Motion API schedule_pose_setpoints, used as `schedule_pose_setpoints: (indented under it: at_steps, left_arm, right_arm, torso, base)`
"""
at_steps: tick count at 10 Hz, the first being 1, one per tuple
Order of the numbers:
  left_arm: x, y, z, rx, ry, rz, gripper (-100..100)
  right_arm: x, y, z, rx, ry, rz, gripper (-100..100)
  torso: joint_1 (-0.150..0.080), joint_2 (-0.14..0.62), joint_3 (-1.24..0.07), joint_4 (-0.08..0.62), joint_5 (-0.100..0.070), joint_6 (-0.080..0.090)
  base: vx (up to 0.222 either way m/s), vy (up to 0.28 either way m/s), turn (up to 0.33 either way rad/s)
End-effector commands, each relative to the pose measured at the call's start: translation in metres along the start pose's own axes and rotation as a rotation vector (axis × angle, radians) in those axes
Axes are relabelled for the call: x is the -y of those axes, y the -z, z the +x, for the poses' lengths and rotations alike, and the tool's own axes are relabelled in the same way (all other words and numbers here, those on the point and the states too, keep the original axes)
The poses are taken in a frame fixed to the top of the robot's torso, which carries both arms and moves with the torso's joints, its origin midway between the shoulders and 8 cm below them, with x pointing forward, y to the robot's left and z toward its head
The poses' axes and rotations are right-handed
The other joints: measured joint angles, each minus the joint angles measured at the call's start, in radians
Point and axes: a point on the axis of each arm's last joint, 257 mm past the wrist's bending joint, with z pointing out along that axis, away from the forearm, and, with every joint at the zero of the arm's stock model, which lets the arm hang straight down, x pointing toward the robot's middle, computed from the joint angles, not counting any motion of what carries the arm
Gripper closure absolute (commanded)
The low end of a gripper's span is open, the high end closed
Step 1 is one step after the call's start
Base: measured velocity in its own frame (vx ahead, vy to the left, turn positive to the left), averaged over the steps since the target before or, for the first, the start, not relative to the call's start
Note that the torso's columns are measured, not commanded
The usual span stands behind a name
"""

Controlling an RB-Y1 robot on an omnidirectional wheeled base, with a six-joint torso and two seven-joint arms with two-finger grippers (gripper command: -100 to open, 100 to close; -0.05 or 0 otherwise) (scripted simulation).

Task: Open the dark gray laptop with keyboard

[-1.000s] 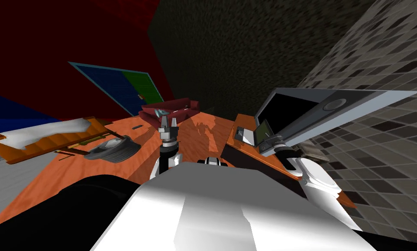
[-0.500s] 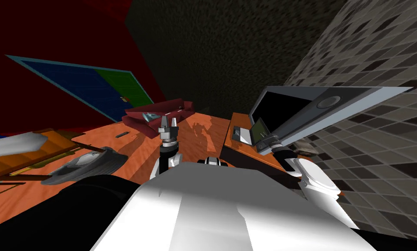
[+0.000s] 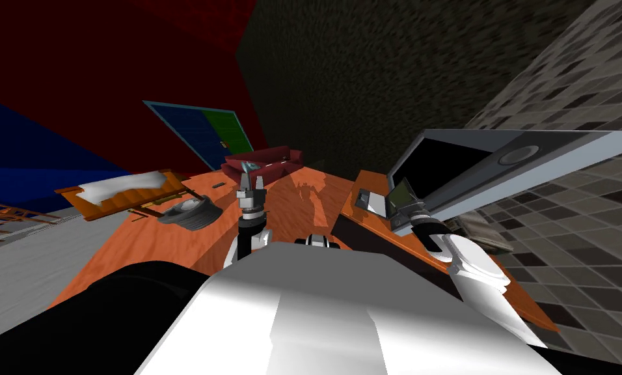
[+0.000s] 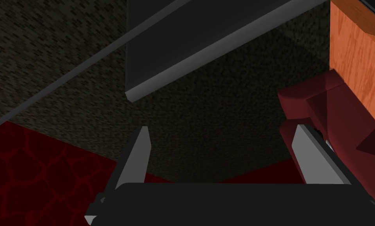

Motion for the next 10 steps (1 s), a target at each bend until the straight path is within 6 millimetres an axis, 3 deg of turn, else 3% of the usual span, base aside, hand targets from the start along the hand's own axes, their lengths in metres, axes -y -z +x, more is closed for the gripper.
schedule_pose_setpoints:
  at_steps: [1, 2, 3, 5, 6, 8, 9, 10]
  left_arm:
    - [0.0, 0.0, 0.0, 0.0, 0.0, 0.0, 0]
    - [0.0, 0.0, 0.0, 0.0, 0.0, 0.0, 0]
    - [0.0, 0.0, 0.0, 0.0, 0.0, 0.0, 0]
    - [0.0, 0.0, 0.0, 0.0, 0.0, 0.0, 0]
    - [0.0, 0.0, 0.0, 0.0, 0.0, 0.0, 0]
    - [0.0, 0.0, 0.0, 0.0, 0.0, 0.0, 0]
    - [0.0, 0.0, 0.0, 0.0, 0.0, 0.0, 0]
    - [0.0, 0.0, 0.0, 0.0, 0.0, 0.0, 0]
  right_arm:
    - [0.03, -0.007, 0.036, -0.088, 0.012, 0.064, -100]
    - [0.025, -0.005, 0.046, -0.106, 0.007, 0.055, -100]
    - [0.044, -0.008, 0.059, -0.143, 0.012, 0.095, -100]
    - [0.039, -0.006, 0.068, -0.162, 0.006, 0.086, -100]
    - [0.053, -0.006, 0.088, -0.213, 0.006, 0.12, -100]
    - [0.052, -0.006, 0.09, -0.218, 0.004, 0.117, -100]
    - [0.067, -0.006, 0.108, -0.265, 0.003, 0.152, -100]
    - [0.064, -0.004, 0.112, -0.274, 0.0, 0.147, -100]
  torso:
    - [-0.001, -0.004, -0.002, -0.001, 0.0, 0.002]
    - [-0.004, -0.004, -0.003, -0.001, -0.001, 0.0]
    - [-0.006, -0.004, -0.002, -0.002, -0.002, 0.004]
    - [-0.008, -0.003, -0.001, -0.003, -0.005, 0.003]
    - [-0.007, -0.004, -0.002, -0.003, -0.003, 0.009]
    - [-0.007, -0.001, 0.0, -0.001, -0.004, 0.002]
    - [-0.007, -0.002, -0.001, -0.002, -0.004, 0.006]
    - [-0.005, 0.002, 0.002, -0.002, -0.005, 0.001]
  base:
    - [-0.161, -0.025, 0.386]
    - [-0.137, -0.038, 0.222]
    - [-0.186, -0.018, 0.384]
    - [-0.105, -0.018, 0.146]
    - [-0.104, -0.009, 0.278]
    - [-0.103, -0.006, 0.164]
    - [-0.127, -0.04, 0.369]
    - [-0.134, -0.042, 0.253]
